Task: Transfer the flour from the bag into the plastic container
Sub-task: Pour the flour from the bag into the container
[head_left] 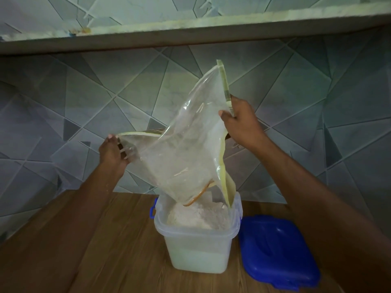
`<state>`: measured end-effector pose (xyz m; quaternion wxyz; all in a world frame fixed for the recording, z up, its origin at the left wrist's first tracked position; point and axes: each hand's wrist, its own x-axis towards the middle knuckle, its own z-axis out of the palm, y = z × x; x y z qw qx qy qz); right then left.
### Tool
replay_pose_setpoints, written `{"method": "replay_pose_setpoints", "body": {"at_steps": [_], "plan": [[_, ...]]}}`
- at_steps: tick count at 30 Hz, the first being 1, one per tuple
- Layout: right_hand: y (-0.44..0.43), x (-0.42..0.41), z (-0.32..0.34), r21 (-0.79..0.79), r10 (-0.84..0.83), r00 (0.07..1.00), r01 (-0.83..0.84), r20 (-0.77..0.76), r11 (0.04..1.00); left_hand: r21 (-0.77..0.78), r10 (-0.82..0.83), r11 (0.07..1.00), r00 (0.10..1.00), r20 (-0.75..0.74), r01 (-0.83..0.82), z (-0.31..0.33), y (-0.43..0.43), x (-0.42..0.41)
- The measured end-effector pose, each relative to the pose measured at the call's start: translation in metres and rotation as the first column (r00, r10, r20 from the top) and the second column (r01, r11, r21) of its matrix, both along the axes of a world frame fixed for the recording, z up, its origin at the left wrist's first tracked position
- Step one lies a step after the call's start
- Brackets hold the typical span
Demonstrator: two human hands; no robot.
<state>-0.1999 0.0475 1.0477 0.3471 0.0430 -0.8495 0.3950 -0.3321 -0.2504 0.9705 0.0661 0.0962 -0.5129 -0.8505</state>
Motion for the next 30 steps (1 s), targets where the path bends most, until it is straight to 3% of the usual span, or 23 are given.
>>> {"method": "replay_pose_setpoints", "body": {"at_steps": [4, 9, 14, 17, 30], "plan": [[-0.006, -0.006, 0.014, -0.222, 0.111, 0.993, -0.100, 0.038, 0.970, 0.060, -0.188, 0.981, 0.981, 0.040, 0.186, -0.026, 0.000, 0.016], [-0.005, -0.016, 0.020, -0.265, 0.134, 0.988, -0.108, 0.082, 0.958, 0.120, -0.330, 0.936, 0.943, -0.032, 0.331, -0.076, 0.007, 0.036], [0.002, -0.021, 0.022, -0.373, 0.152, 0.985, -0.112, 0.078, 0.921, -0.111, -0.456, 0.890, 0.875, -0.162, 0.443, -0.092, 0.016, 0.042], [0.006, -0.021, 0.026, -0.438, 0.174, 0.982, -0.127, 0.068, 0.890, -0.148, -0.407, 0.912, 0.895, -0.184, 0.384, -0.086, 0.022, 0.035], [0.024, -0.018, 0.015, -0.168, 0.167, 0.981, -0.150, 0.094, 0.974, -0.136, -0.275, 0.959, 0.931, -0.239, 0.248, -0.072, 0.017, 0.016]]}}
